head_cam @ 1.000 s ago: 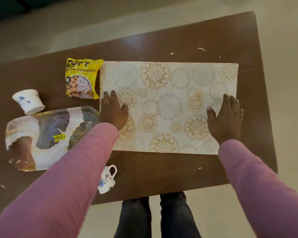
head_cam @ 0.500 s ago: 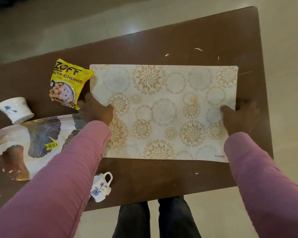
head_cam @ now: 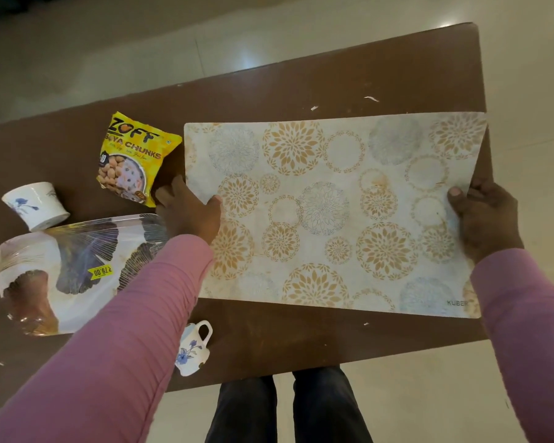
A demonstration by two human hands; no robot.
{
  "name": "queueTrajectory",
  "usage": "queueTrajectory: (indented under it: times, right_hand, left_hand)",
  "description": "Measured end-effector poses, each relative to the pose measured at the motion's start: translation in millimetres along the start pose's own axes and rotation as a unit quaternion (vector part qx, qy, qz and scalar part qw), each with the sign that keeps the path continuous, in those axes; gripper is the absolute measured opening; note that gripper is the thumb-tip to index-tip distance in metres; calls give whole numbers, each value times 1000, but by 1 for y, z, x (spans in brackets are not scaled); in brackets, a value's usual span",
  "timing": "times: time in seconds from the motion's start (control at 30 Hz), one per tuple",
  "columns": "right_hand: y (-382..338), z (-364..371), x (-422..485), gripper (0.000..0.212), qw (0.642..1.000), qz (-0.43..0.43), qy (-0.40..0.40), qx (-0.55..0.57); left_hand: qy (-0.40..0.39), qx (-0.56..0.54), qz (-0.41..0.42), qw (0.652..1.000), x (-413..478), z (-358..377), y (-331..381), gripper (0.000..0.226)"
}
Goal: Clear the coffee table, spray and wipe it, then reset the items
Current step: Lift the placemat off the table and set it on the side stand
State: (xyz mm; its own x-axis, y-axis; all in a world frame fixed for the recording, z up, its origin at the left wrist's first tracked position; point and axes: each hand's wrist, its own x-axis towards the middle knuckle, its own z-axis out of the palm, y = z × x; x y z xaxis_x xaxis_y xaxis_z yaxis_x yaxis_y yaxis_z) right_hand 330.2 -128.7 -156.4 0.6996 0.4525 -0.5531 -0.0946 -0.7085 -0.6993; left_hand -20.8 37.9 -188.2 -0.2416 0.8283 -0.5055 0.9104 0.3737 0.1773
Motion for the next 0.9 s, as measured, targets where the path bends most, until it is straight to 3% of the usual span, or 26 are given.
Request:
queueTrajectory:
  times: [0.17, 0.27, 0.43, 0.7, 0.9]
  right_hand:
    - [-11, -16, 4, 21, 997, 36, 6, 61]
    - [-11, -30, 4, 17, 997, 43, 9, 64]
    - [-22, -45, -12, 25, 1000, 14, 19, 1]
    - [-70, -37, -73, 42, 994, -15, -44, -96]
    - [-92, -37, -134, 33, 991, -43, 16, -126]
  left_hand:
    - [-50, -64, 11, 997, -6, -1, -1, 56]
    - [-80, -127, -26, 988, -9, -8, -4, 42]
    - [-107, -241, -58, 963, -20, -35, -21, 16]
    - [-44, -283, -58, 956, -42, -97, -59, 24]
    - [-27, -301, -43, 952, -63, -149, -96, 30]
